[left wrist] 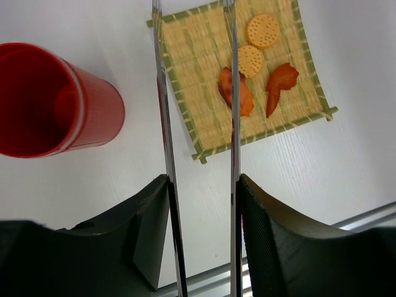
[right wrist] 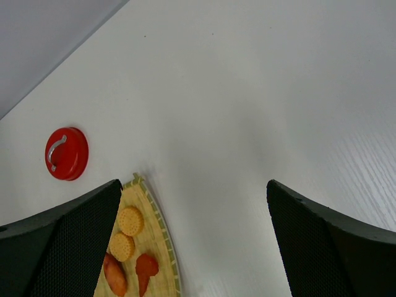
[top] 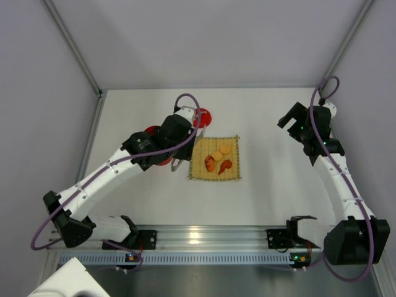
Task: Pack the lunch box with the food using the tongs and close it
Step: Pick up the fake food from the plate.
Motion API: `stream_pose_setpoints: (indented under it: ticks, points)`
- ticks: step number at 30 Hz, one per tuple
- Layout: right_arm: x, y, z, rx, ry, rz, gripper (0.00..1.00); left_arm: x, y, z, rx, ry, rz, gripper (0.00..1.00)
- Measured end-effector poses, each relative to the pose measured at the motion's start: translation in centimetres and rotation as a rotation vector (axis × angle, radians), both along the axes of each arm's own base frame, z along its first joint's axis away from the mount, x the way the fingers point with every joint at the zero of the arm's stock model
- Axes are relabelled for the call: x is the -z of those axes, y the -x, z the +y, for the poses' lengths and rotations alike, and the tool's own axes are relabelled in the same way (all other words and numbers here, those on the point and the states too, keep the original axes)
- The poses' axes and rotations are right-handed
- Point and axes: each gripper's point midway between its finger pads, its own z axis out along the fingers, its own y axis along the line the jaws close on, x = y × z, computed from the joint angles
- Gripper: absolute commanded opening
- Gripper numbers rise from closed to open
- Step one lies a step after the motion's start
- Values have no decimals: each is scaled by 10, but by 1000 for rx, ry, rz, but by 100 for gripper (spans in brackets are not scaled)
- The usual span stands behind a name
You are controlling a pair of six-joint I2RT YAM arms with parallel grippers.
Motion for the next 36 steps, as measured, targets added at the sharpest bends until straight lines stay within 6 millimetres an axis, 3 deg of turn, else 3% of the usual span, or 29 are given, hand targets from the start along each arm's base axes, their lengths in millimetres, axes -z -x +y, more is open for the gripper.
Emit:
stream_pose_setpoints:
  ticks: [7,14,36]
  points:
    - [0,0,-1,0,4,0,99,40,18,-23,85,-1,118,52]
    - [3,1,-1,0,5,6,99,74,39,-33,130,-16,219,57]
    - [4,1,-2,7,13,6,100,119,41,-42,127,-46,299,59]
